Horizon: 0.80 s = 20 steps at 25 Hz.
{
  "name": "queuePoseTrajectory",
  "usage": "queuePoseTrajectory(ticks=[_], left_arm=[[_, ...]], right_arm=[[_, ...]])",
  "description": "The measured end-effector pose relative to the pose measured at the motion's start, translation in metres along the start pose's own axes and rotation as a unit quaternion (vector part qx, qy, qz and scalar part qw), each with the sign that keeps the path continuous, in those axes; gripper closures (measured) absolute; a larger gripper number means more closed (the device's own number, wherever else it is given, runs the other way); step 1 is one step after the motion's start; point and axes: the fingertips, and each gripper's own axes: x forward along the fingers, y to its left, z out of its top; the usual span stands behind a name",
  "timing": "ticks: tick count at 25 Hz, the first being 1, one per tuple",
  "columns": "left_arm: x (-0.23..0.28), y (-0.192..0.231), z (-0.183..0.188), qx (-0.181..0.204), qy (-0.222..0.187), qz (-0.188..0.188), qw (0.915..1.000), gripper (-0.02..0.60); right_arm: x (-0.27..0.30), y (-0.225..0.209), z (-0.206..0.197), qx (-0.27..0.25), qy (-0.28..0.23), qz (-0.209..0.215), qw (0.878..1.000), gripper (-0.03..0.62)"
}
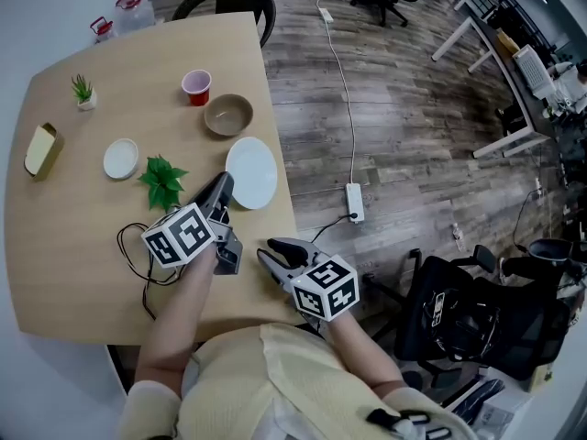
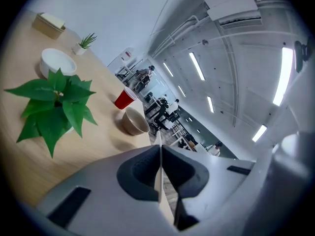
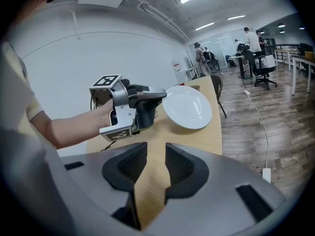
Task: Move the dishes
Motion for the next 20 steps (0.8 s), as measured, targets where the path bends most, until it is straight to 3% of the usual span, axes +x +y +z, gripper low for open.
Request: queuePoseTrajectory(ticks=[3, 12, 20], left_arm=[[0.003, 0.009, -0.006, 0.000, 0.007, 0.014, 0.9999, 0.558], [0.005, 0.051, -0.019, 0.004, 0.017, 0.105, 0.9943, 0.557], [0.017, 0.073, -0.023, 0.079, 0.074, 0.157, 0.9816, 0.555]], right_arm=[[-0.001, -0.001, 0.000, -0.001, 0.000, 0.001, 1.000, 0.467], [-0.004, -0.003, -0.002, -0.001, 0.003, 0.004, 1.000, 0.467], [-0.008, -0.008, -0.004, -0.007, 0.006, -0.001, 1.000, 0.470]])
